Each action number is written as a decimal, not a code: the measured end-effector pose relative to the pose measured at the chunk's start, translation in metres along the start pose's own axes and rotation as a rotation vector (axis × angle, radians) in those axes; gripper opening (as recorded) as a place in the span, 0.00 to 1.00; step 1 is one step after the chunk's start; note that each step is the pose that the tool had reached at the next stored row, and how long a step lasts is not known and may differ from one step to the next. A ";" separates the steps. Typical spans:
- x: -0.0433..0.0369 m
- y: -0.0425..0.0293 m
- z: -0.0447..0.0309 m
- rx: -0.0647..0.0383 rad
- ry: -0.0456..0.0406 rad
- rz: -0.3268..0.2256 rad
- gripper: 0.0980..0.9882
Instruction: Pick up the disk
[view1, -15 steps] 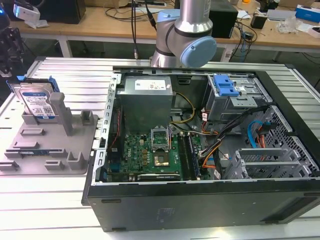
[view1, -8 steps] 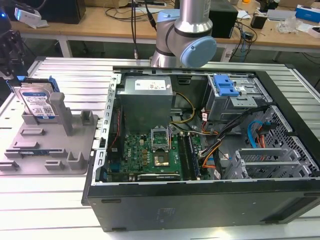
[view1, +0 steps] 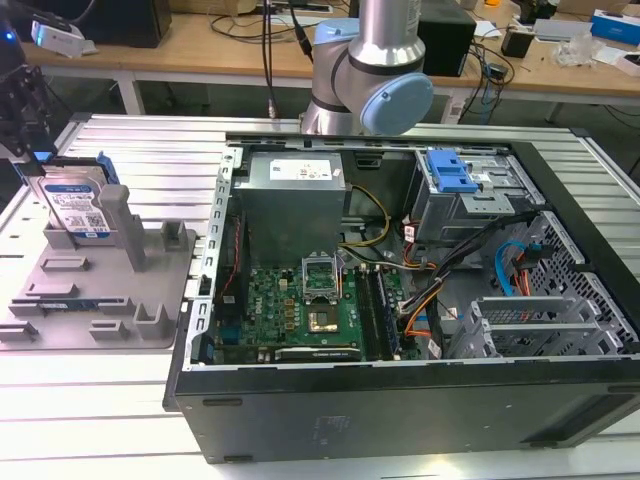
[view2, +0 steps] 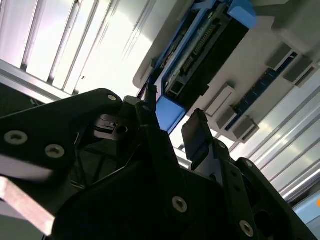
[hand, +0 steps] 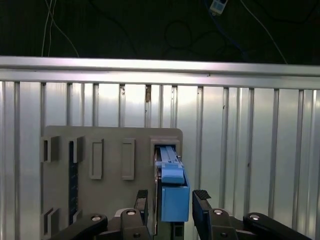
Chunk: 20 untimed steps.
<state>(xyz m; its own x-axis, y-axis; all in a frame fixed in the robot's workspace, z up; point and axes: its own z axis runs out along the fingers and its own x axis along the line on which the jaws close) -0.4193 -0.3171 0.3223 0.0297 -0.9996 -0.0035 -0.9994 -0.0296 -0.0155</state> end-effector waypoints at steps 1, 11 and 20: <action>0.0000 0.0000 0.0006 0.000 0.0000 -0.002 0.43; -0.0001 0.0001 0.0063 0.000 -0.0002 -0.012 0.43; 0.0000 0.0002 0.0096 0.000 -0.0002 -0.012 0.43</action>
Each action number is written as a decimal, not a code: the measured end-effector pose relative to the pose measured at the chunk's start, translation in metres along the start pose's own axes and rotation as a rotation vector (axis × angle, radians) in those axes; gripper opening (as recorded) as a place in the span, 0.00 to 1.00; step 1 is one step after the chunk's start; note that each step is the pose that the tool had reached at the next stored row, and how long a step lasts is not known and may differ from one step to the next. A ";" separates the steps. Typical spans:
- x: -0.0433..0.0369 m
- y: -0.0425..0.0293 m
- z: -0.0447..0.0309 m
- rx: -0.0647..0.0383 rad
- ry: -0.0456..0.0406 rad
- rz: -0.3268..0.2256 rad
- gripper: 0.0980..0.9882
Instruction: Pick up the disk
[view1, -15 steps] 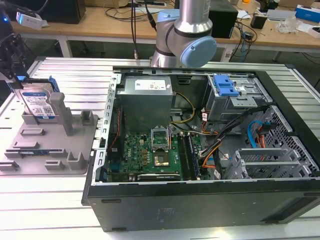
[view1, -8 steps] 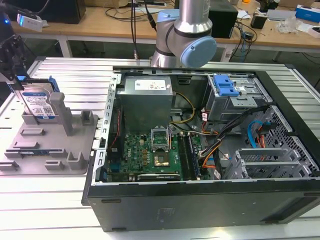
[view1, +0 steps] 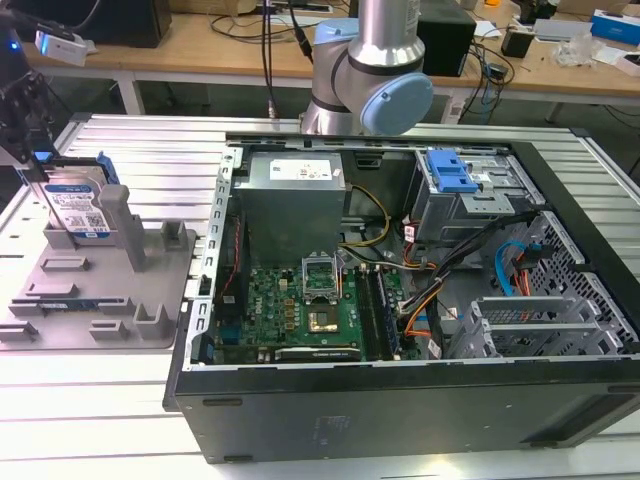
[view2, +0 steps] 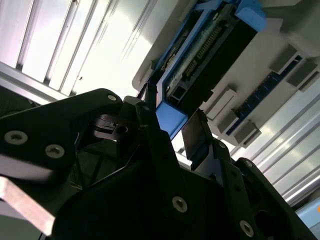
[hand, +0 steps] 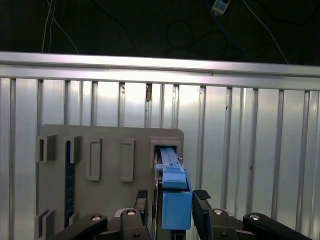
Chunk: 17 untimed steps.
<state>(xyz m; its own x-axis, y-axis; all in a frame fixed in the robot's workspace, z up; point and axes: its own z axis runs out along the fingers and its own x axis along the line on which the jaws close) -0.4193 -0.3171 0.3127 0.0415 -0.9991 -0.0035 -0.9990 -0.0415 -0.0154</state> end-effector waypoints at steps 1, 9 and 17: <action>0.0000 0.0000 0.0002 0.000 0.0001 0.000 0.43; 0.0000 0.0001 0.0044 0.000 0.0000 0.000 0.43; 0.0000 0.0001 0.0082 0.000 0.0000 0.000 0.43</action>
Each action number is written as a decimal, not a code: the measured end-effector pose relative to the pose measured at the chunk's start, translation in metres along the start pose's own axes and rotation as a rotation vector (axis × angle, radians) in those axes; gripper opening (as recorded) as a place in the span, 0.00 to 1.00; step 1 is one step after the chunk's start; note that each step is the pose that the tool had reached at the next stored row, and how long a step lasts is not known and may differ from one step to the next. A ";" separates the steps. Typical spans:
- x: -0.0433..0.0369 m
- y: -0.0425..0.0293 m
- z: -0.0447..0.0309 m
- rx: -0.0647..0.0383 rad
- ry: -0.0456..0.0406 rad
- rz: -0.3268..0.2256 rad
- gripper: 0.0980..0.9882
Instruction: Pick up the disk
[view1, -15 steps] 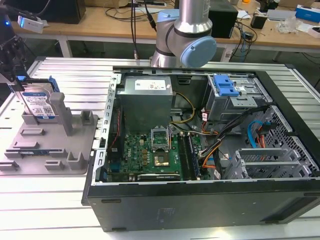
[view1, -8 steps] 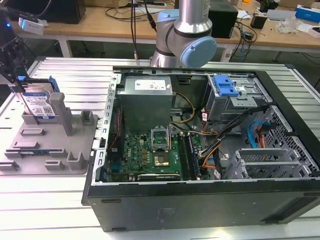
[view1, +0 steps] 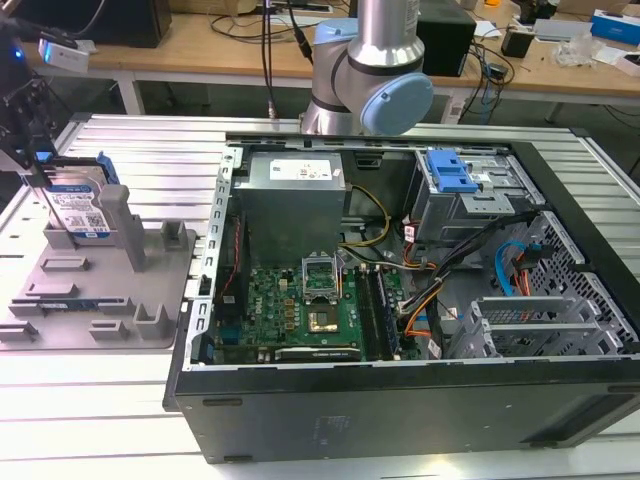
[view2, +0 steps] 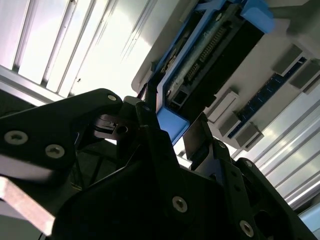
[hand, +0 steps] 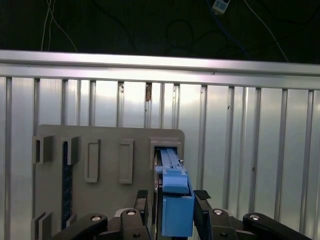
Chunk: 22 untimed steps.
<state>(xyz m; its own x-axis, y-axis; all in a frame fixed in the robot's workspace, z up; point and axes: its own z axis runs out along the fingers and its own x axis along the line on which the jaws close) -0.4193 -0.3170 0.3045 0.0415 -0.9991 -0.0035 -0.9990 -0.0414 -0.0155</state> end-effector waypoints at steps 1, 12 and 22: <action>0.0000 0.0000 0.0003 0.000 0.0000 0.000 0.43; 0.0000 0.0001 0.0038 0.000 0.0001 0.000 0.43; 0.0000 0.0001 0.0040 0.000 0.0000 0.000 0.43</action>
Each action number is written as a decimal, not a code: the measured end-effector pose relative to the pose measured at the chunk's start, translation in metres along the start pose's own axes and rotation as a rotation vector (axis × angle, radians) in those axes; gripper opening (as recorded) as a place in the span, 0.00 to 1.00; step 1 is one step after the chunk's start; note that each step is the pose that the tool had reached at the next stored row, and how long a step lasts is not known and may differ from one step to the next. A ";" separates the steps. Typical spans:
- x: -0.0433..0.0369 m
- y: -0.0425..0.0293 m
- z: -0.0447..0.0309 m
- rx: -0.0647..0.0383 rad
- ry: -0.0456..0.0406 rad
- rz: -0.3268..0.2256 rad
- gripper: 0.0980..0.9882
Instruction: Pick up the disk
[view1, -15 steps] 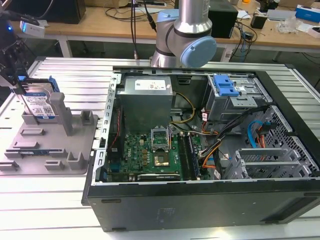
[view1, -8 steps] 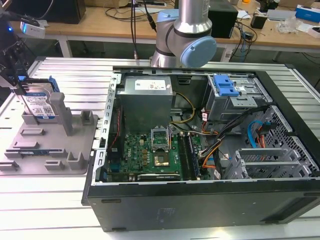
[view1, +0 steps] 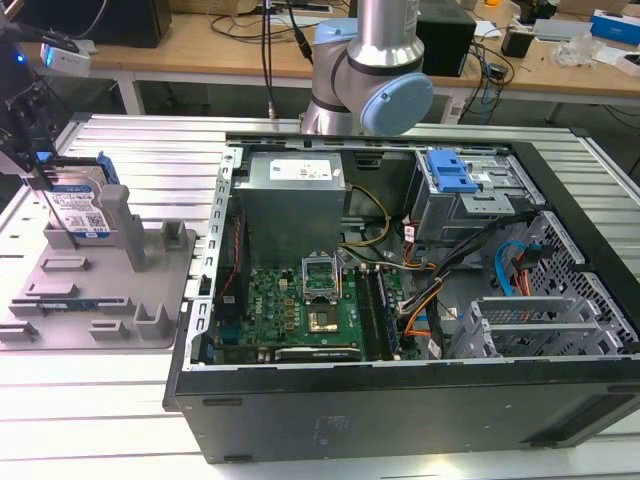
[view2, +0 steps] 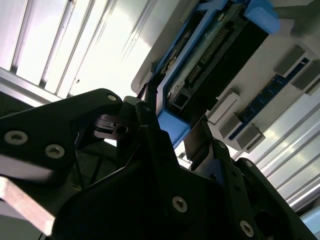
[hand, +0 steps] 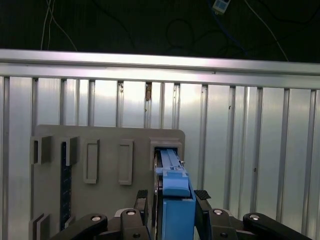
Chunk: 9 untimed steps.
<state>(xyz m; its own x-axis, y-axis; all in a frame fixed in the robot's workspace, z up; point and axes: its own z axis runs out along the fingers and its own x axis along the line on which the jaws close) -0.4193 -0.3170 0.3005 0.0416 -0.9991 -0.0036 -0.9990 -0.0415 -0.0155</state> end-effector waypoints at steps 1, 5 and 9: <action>0.0000 0.0000 0.0000 0.000 0.0001 0.000 0.41; 0.0000 0.0000 0.0000 0.000 0.0001 0.000 0.30; 0.0000 0.0000 0.0001 0.000 0.0001 0.000 0.30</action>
<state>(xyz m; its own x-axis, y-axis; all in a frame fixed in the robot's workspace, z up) -0.4193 -0.3170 0.3004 0.0415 -0.9991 -0.0035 -0.9990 -0.0414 -0.0154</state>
